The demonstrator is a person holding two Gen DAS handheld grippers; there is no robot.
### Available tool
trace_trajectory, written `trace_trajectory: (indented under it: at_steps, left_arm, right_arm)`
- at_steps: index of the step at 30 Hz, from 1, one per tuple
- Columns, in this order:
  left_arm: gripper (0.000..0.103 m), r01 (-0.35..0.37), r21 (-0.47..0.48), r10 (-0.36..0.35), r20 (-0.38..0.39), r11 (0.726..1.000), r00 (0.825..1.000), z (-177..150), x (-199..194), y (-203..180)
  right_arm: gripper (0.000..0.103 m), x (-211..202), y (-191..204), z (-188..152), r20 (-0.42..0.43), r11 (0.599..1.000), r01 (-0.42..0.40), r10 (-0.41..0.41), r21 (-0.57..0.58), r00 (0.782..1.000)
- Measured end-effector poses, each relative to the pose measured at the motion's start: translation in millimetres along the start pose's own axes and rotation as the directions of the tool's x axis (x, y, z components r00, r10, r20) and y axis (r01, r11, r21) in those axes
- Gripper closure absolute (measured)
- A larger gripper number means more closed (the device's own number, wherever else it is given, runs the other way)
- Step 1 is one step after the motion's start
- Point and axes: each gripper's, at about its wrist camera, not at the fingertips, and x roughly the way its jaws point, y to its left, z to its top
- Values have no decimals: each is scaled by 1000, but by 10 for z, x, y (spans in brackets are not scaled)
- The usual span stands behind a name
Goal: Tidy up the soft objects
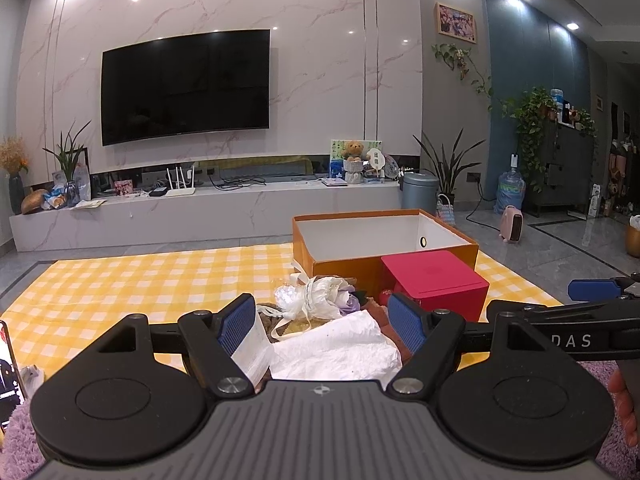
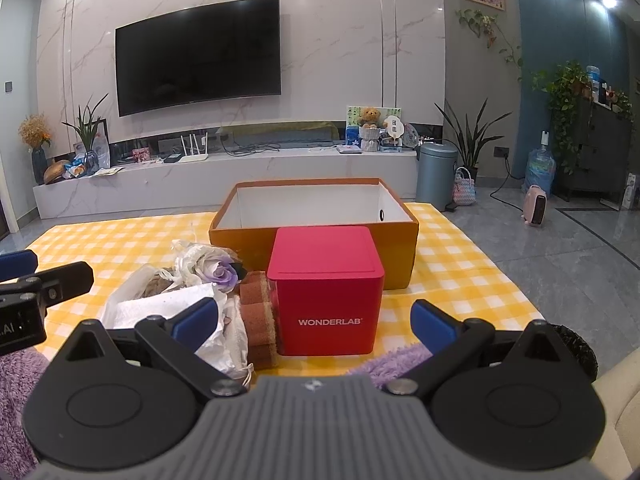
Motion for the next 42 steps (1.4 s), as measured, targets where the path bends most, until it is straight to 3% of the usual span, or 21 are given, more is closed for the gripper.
trace_trajectory:
  at_steps: [35,40,42]
  left_arm:
    - [14,33,-39,-35,-50,999,998,-23,13,62]
    - [14,65,-72,-72,-99,995,992,-65,84,183]
    - [14,53,-87,-64,-130,995,989,-99,124,244]
  right_arm:
    - [3,17,39,8,-24,1000,3,-4,-11,1000]
    - [3,96,90,9,-49,999,-51,50,-17,998]
    - [3,156,139,7,-71,994,-108,105,-32,992]
